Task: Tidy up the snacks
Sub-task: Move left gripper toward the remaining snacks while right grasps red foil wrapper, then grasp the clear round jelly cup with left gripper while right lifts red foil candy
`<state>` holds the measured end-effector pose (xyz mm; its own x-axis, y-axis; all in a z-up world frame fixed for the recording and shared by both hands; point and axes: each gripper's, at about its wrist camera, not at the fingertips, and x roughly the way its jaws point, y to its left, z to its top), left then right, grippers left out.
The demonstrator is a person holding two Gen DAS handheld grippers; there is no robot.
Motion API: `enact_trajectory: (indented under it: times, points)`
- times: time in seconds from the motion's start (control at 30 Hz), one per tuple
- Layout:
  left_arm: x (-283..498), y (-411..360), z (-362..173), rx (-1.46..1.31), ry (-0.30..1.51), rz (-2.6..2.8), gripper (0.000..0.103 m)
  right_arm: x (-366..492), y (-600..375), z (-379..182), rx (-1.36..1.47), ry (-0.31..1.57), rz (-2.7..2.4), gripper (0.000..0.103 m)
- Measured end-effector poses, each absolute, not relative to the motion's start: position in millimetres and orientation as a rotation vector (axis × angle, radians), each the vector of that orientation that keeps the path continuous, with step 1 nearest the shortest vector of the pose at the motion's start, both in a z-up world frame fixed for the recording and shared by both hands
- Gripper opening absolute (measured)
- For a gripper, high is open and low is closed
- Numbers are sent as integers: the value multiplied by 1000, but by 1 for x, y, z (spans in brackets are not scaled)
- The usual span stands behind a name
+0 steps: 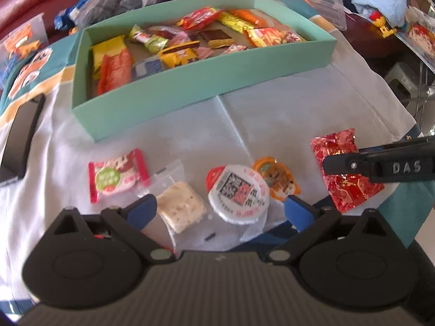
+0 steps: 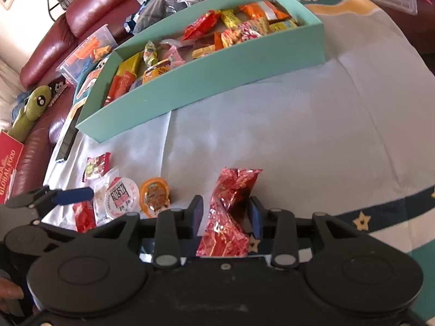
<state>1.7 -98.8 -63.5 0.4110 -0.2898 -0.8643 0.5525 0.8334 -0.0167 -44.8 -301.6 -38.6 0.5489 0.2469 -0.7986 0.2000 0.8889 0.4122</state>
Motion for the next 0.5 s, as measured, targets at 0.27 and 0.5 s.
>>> enact_trajectory:
  times: [0.27, 0.5]
  points:
    - [0, -110, -65, 366, 965, -567, 75, -44, -290, -36, 388, 971, 65, 15]
    - [-2, -110, -49, 323, 918, -626, 19, -44, -308, -38, 437, 943, 5, 14]
